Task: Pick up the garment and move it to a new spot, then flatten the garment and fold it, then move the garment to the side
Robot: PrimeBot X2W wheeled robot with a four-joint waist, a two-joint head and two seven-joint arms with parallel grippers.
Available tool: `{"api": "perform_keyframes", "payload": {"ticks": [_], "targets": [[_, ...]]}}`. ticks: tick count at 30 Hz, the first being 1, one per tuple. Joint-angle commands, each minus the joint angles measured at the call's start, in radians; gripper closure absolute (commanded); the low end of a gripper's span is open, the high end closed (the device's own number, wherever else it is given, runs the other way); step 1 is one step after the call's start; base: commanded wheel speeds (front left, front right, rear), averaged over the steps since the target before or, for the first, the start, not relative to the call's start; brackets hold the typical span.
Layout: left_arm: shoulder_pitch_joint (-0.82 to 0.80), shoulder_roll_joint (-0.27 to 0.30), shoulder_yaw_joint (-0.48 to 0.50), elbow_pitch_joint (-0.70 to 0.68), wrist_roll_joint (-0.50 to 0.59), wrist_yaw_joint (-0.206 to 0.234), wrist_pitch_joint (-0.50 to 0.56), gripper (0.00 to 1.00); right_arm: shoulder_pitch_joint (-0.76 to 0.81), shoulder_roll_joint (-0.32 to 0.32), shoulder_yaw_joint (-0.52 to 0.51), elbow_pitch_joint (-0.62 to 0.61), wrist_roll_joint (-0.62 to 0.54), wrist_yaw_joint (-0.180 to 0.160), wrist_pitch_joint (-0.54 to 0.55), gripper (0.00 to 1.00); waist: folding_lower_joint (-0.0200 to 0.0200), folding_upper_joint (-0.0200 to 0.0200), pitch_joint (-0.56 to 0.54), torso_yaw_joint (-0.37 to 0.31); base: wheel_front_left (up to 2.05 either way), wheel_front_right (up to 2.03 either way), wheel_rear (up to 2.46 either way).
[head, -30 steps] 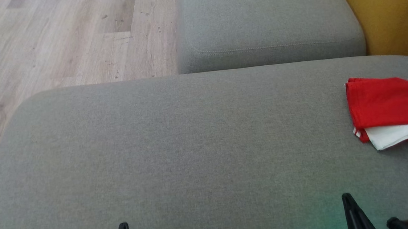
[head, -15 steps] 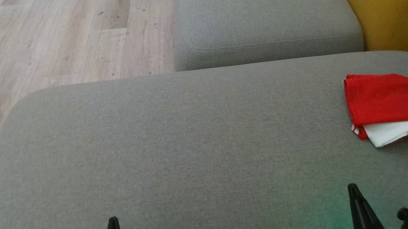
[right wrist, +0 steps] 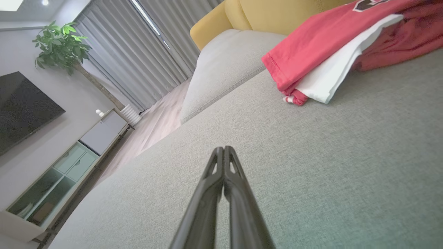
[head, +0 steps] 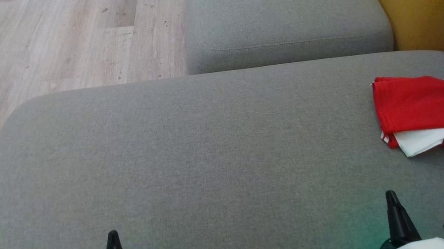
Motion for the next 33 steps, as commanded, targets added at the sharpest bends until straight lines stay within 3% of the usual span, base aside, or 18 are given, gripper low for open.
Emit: {"api": "perform_keyframes", "payload": {"ticks": [1, 33], "targets": [[-0.052, 0.011, 0.021, -0.026, -0.030, -0.012, 0.005, 1.00, -0.054, -0.021, 0.000, -0.024, 0.034, 0.001, 0.004, 1.00, -0.0001, 0.0000, 0.001, -0.001, 0.00, 0.00, 0.00], [-0.143, 0.016, 0.098, -0.004, -0.391, -0.060, 0.090, 1.00, -0.154, -0.027, -0.036, -0.004, 0.412, 0.002, 0.088, 1.00, -0.0001, 0.0000, 0.032, -0.023, 0.00, 0.00, 0.00]]}}
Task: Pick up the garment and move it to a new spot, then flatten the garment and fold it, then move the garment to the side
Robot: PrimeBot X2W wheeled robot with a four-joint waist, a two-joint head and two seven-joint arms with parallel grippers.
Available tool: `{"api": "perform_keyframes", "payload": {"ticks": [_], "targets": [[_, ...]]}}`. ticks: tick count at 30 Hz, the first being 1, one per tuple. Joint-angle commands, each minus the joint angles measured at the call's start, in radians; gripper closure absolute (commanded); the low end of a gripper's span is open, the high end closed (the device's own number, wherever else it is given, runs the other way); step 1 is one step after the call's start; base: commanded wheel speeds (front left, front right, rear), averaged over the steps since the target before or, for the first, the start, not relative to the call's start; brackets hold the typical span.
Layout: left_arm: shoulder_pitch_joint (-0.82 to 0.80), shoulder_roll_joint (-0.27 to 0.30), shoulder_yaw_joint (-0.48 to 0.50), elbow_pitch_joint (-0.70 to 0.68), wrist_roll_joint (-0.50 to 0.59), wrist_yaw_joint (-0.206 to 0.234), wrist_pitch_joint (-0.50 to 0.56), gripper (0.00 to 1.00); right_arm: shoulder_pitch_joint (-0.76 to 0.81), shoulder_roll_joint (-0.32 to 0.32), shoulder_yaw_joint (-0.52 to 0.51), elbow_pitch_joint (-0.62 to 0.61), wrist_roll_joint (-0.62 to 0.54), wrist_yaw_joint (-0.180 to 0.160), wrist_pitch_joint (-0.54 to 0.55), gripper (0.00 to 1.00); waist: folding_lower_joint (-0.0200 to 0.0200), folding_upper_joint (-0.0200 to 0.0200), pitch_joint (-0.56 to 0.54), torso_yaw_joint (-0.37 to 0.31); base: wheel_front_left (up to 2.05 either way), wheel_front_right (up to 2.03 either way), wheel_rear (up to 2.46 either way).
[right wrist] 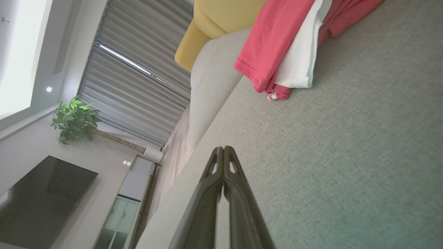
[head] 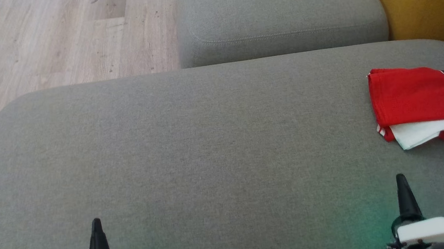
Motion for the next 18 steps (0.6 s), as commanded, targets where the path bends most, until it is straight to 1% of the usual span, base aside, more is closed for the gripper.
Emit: {"api": "perform_keyframes", "payload": {"ticks": [1, 18], "targets": [[-0.063, 0.012, 0.033, -0.023, -0.031, -0.010, 0.009, 1.00, -0.073, -0.025, 0.004, -0.029, 0.036, 0.002, 0.007, 1.00, -0.0001, 0.0000, 0.002, -0.001, 0.00, 0.00, 0.00], [-0.116, 0.012, 0.081, -0.010, -0.238, -0.038, 0.061, 1.00, -0.131, -0.026, -0.020, -0.017, 0.252, 0.003, 0.058, 1.00, -0.0001, 0.0000, 0.019, -0.014, 0.00, 0.00, 0.00]]}}
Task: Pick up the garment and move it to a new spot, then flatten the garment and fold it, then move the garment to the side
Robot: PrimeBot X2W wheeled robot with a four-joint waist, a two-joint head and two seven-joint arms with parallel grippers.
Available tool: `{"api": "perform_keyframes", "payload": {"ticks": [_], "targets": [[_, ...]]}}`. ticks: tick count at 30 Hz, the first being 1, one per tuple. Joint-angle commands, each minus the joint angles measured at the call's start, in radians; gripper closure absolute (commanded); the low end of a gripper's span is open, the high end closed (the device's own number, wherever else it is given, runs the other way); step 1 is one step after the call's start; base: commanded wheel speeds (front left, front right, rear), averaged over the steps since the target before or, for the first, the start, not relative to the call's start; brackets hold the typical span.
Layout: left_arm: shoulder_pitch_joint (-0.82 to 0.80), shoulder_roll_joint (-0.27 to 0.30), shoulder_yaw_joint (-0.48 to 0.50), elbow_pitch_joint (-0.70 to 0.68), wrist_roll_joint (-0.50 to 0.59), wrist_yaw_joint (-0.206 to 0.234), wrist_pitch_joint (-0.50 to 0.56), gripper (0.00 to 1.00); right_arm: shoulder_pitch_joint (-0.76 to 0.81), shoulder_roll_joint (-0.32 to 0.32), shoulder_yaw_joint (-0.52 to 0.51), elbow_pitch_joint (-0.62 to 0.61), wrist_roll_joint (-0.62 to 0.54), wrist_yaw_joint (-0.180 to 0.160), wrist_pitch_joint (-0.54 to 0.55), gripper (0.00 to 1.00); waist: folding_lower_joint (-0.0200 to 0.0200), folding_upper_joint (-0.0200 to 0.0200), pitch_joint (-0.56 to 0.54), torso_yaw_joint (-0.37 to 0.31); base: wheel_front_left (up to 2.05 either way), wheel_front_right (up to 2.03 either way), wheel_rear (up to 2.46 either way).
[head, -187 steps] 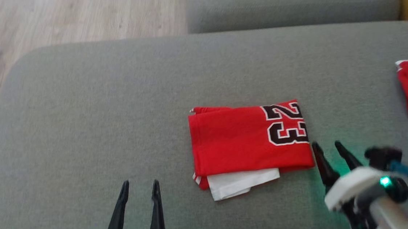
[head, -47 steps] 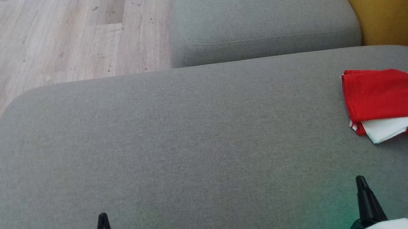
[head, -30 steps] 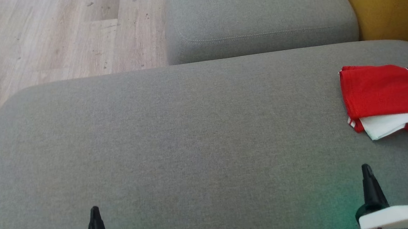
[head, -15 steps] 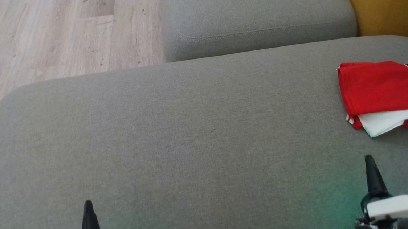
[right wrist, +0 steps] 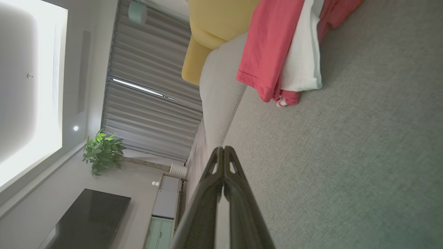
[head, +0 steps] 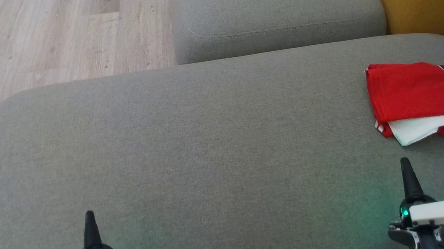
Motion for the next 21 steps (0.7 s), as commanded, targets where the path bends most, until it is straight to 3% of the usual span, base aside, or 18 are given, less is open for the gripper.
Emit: {"api": "perform_keyframes", "payload": {"ticks": [1, 21], "targets": [[-0.070, 0.012, 0.044, -0.027, -0.031, -0.012, 0.007, 1.00, -0.059, -0.025, 0.008, -0.030, 0.036, 0.003, 0.009, 1.00, -0.0001, 0.0000, 0.002, -0.001, 0.00, 0.00, 0.00], [-0.127, 0.011, 0.097, -0.013, -0.247, -0.041, 0.064, 1.00, -0.121, -0.025, -0.019, -0.017, 0.263, 0.004, 0.065, 1.00, -0.0001, 0.0000, 0.020, -0.014, 0.00, 0.00, 0.00]]}}
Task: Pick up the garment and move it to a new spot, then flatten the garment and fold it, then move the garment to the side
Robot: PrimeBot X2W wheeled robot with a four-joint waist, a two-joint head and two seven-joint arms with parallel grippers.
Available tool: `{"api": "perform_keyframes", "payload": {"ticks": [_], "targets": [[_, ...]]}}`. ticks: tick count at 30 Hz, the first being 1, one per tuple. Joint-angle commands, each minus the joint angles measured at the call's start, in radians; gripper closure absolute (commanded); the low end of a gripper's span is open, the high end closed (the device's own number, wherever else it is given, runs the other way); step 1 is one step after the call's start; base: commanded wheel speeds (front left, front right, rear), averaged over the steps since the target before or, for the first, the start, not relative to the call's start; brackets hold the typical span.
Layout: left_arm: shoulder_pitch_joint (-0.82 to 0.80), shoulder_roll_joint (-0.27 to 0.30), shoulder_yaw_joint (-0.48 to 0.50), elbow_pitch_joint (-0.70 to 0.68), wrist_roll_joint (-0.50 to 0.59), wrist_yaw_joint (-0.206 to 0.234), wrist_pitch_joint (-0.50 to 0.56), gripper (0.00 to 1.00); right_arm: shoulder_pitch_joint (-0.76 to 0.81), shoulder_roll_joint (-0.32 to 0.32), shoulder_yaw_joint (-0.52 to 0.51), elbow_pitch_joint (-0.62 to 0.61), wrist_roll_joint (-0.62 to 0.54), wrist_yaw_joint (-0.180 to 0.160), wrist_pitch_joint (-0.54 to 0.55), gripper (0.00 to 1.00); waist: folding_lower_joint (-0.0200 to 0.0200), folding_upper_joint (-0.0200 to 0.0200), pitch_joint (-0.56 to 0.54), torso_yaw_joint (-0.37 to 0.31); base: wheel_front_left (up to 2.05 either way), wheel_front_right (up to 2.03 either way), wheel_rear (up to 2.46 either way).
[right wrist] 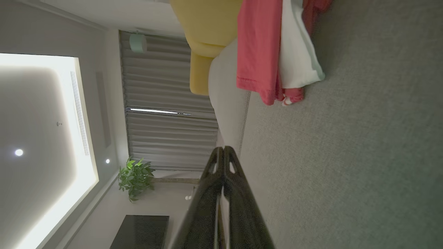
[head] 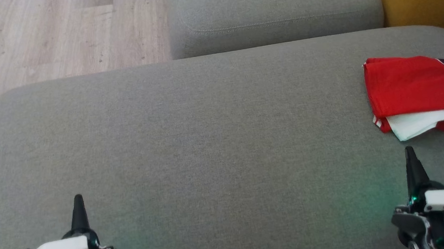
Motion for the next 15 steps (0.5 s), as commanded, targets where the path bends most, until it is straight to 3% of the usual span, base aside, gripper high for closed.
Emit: {"api": "perform_keyframes", "payload": {"ticks": [1, 15], "targets": [[-0.058, 0.012, 0.043, -0.023, -0.035, -0.012, 0.011, 1.00, -0.073, -0.023, 0.011, -0.031, 0.038, 0.004, 0.010, 1.00, 0.0001, 0.0000, 0.002, -0.001, 0.00, 0.00, 0.00], [-0.089, 0.009, 0.074, -0.015, -0.151, -0.027, 0.044, 1.00, -0.106, -0.022, -0.006, -0.024, 0.160, 0.004, 0.042, 1.00, 0.0001, 0.0000, 0.012, -0.008, 0.00, 0.00, 0.00]]}}
